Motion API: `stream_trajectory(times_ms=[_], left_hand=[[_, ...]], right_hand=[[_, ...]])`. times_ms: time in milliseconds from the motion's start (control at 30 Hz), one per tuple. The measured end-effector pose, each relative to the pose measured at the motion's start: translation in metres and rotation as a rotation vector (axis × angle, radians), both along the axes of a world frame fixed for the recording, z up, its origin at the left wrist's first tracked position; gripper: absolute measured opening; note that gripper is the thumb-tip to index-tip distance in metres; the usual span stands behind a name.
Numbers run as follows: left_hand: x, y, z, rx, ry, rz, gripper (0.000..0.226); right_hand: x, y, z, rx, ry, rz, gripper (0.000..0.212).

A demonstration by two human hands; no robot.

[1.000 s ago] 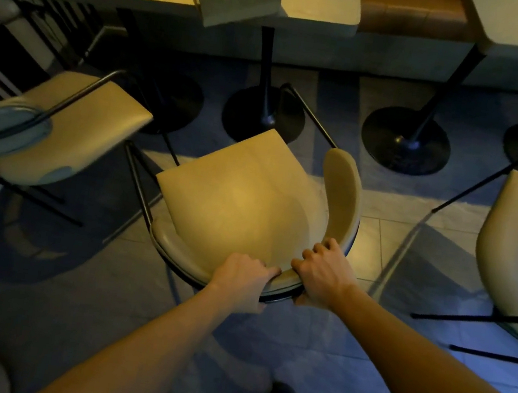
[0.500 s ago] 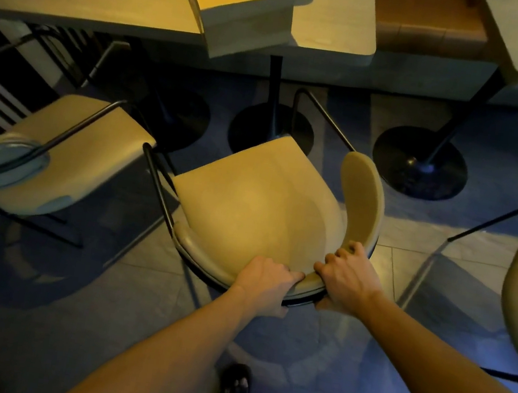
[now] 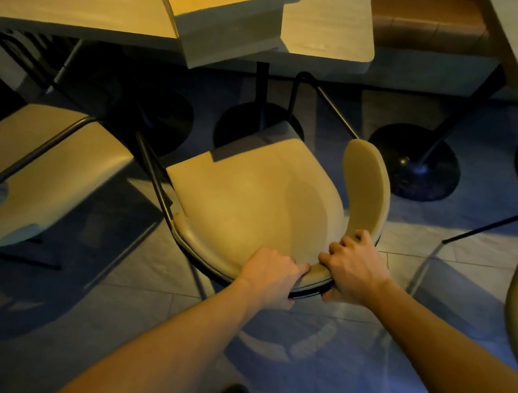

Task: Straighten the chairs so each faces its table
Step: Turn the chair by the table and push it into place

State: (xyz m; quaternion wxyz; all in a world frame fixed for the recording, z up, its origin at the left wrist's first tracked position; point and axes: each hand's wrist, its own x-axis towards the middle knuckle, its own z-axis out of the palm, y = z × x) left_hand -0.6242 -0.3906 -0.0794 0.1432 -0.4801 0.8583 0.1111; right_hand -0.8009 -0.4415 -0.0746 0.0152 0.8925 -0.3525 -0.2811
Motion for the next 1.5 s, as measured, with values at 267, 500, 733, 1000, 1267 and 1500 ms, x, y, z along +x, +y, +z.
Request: stream_trajectory(times_ms=[267,500,733,1000,1267,1500], left_hand=[[0.000,0.005,-0.001,-0.036,0.007,0.093,0.102],[-0.019,-0.006,0.056,-0.247,0.059,0.110,0.123],[-0.121,-0.017,0.146,-0.424,0.070,0.040,0.121],[-0.321,0.004,0.205,-0.455,0.155,-0.038,0.122],[-0.502,0.030,0.189,-0.375,0.194,-0.276,0.120],[-0.607,0.060,0.114,-0.167,0.087,-0.450,0.119]], right_hand=[[-0.004,0.004,0.004,-0.035,-0.100,-0.081,0.091],[-0.047,0.007,0.061,-0.139,-0.199,-0.140,0.129],[-0.156,0.014,0.134,-0.243,-0.293,-0.230,0.128],[-0.341,0.064,0.194,-0.310,-0.372,-0.373,0.125],[-0.518,0.135,0.180,-0.313,-0.390,-0.673,0.124],[-0.617,0.208,0.107,-0.242,-0.335,-0.869,0.116]])
